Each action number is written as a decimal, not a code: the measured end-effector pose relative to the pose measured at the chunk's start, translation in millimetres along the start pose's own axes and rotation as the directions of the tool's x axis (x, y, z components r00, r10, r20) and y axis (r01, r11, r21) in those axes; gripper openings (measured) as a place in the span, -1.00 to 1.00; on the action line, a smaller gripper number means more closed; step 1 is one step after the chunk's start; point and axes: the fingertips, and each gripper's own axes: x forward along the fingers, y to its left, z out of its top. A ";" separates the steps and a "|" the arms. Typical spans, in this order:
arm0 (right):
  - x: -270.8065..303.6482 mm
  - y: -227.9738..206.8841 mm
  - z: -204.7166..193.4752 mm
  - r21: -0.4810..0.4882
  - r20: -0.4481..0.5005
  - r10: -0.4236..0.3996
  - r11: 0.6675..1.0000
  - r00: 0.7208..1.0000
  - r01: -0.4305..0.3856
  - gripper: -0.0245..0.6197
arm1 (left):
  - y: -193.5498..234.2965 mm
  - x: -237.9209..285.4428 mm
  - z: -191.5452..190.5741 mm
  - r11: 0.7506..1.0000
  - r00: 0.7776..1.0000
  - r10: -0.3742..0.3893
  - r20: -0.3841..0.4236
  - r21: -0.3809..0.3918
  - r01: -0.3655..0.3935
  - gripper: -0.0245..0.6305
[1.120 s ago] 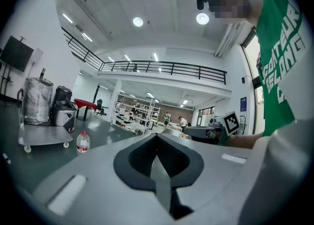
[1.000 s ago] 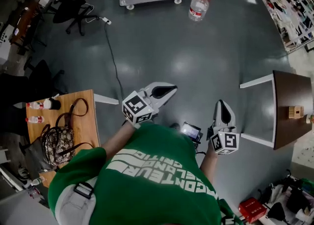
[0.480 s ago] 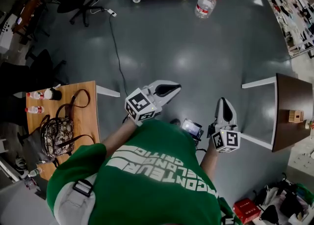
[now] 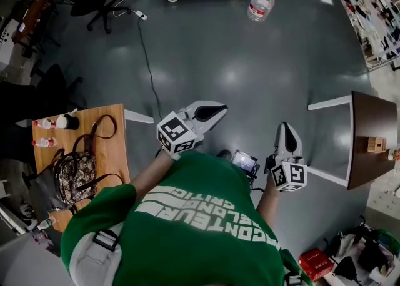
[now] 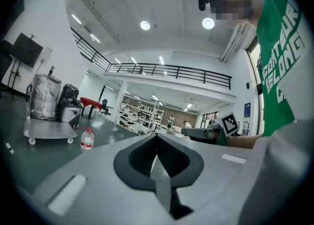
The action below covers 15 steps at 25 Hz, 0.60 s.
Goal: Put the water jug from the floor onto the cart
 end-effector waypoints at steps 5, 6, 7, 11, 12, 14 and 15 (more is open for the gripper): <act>9.7 17.3 2.4 -0.008 -0.006 0.001 1.000 1.000 -0.001 -0.95 | 8.2 -14.7 -0.2 1.000 1.000 -0.008 0.006 -0.012 0.008 -0.89; 12.2 22.4 2.6 -0.011 -0.009 0.004 1.000 1.000 -0.004 -0.95 | 10.1 -17.8 -0.6 1.000 1.000 -0.011 0.005 -0.014 0.011 -0.89; 14.6 27.9 2.6 -0.014 -0.012 0.007 1.000 1.000 -0.007 -0.95 | 11.9 -21.0 -1.3 1.000 1.000 -0.014 0.004 -0.016 0.014 -0.89; 24.4 52.9 -0.2 -0.030 -0.030 0.018 0.999 0.999 -0.019 -0.95 | 21.0 -39.3 -4.6 0.999 1.000 -0.024 0.004 -0.029 0.024 -0.89; 26.7 59.8 -1.6 -0.031 -0.034 0.020 0.999 0.999 -0.021 -0.95 | 23.7 -45.8 -6.1 0.999 1.000 -0.024 0.005 -0.035 0.025 -0.89; 29.3 73.2 -5.2 -0.027 -0.041 0.024 0.999 0.999 -0.025 -0.95 | 29.8 -60.5 -10.8 0.998 1.000 -0.022 0.002 -0.051 0.022 -0.89; 29.8 80.2 -7.2 -0.025 -0.043 0.026 0.999 0.999 -0.027 -0.95 | 33.8 -68.6 -14.2 0.998 1.000 -0.018 -0.003 -0.059 0.017 -0.89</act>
